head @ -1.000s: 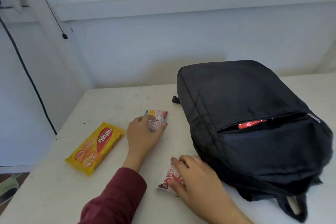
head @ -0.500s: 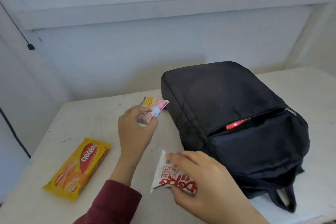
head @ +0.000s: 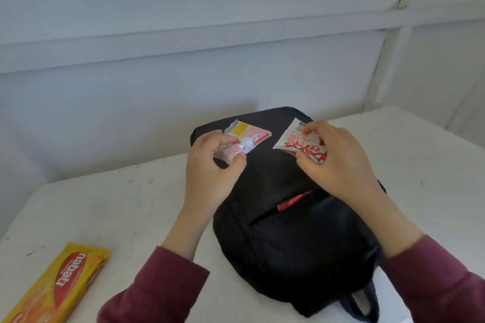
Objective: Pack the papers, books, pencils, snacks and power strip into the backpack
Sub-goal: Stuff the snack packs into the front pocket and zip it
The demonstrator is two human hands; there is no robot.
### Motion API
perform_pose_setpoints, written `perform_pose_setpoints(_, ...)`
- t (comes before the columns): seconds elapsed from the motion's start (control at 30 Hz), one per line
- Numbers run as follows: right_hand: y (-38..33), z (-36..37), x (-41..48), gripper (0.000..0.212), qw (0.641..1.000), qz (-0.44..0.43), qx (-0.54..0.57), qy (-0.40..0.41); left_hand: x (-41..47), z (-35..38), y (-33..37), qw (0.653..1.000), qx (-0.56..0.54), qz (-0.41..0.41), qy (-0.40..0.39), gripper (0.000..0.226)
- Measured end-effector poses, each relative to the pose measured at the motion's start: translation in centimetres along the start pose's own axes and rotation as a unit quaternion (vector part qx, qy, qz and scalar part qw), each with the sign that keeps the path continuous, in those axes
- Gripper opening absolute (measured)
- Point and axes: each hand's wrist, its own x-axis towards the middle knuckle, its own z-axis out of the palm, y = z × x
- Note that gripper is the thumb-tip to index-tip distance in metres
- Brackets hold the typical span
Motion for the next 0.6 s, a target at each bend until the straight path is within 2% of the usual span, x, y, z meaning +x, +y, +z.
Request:
perform_pose_setpoints(0.2,3.8,1.0,3.0,0.04,1.0,0.023,-0.006,-0.016,1.0,2.8,0.1,0.999,0.036,-0.004,-0.007,0.027)
perform_pose_setpoints(0.3,4.9,1.4,3.5,0.04,0.999,0.03,-0.012,-0.033,1.3,3.9,-0.2,0.998,0.044,-0.018,-0.039,0.028)
perform_pose_setpoints(0.43,5.9,1.6,3.7,0.043,0.996,0.045,0.003,-0.076,1.9,4.7,-0.7,0.986,0.14,-0.008,-0.086,0.047)
perform_pose_setpoints(0.53,6.6,1.3,3.5,0.041,0.996,0.04,0.022,-0.071,1.6,4.7,-0.2,0.989,0.113,0.023,-0.096,0.062)
perform_pose_setpoints(0.6,7.0,0.9,3.3,0.036,0.996,0.047,0.051,-0.057,1.1,4.4,0.2,0.989,0.089,0.057,-0.106,0.057)
